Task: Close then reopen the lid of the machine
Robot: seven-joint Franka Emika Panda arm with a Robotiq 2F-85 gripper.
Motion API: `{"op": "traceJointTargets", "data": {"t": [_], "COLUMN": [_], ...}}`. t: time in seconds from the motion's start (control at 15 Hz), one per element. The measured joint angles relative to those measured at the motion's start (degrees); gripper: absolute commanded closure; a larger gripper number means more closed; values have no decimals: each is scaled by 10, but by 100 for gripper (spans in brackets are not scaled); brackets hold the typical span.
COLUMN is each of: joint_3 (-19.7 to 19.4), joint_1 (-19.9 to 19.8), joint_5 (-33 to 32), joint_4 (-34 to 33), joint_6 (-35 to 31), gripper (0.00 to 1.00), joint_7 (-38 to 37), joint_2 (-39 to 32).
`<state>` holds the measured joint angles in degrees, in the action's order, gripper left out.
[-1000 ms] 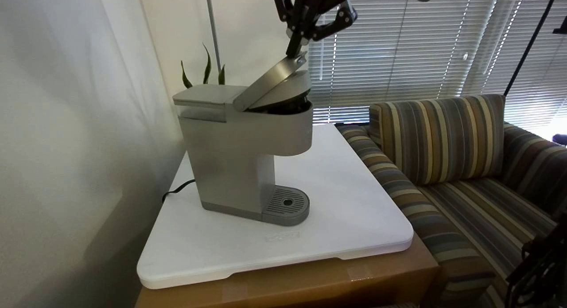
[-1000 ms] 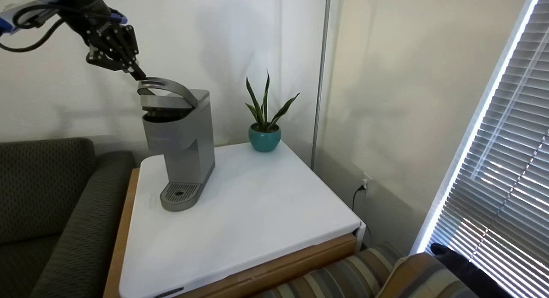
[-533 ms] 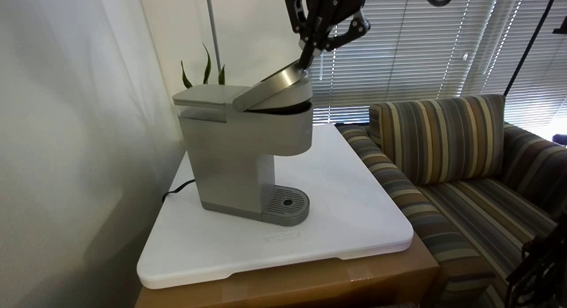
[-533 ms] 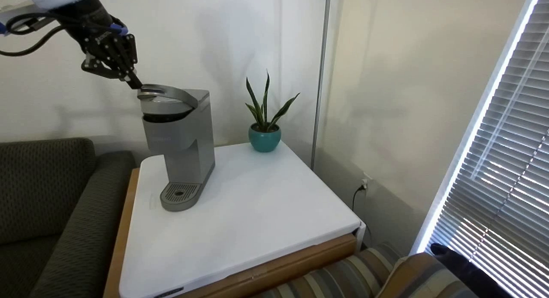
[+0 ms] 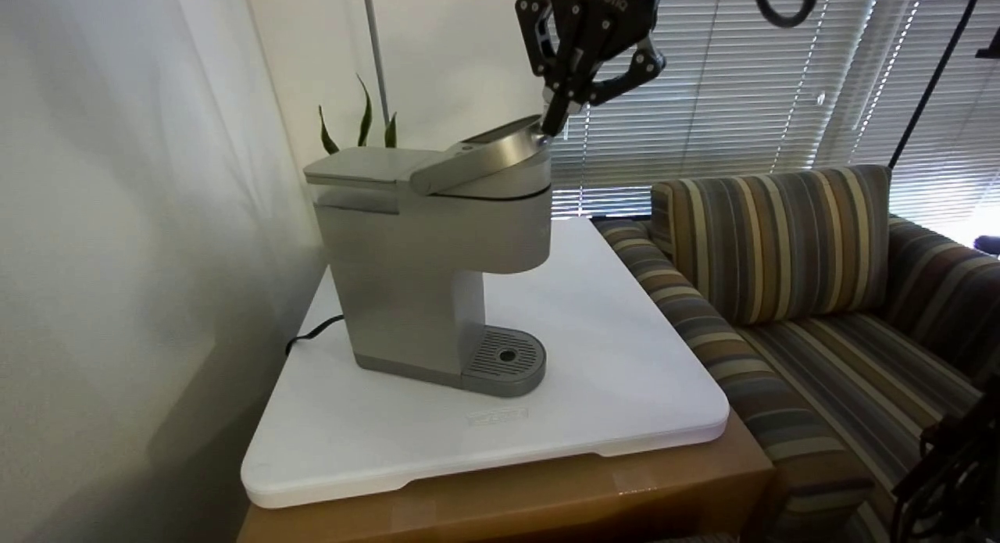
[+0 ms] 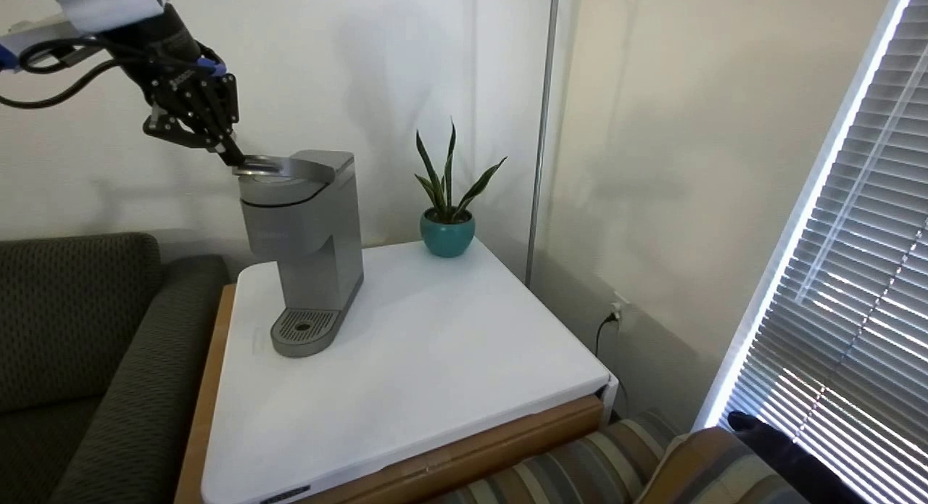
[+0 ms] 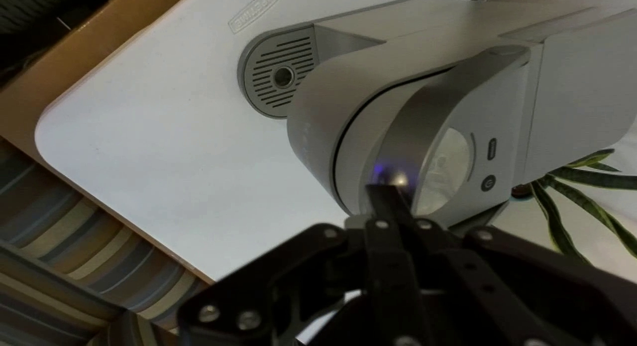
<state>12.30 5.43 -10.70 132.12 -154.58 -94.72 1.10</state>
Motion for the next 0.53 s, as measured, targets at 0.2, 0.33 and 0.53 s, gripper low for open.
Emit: {"op": "traceJointTargets", "data": {"t": [0.2, 0.33, 0.53], "joint_3": [-3, -5, -5], "joint_1": [3, 4, 6], "joint_5": [0, 0, 0], "joint_4": [0, 0, -2], "joint_6": [0, 0, 0], "gripper": [100, 100, 100], "joint_7": [7, 15, 25], "joint_2": [-3, -5, -9]}}
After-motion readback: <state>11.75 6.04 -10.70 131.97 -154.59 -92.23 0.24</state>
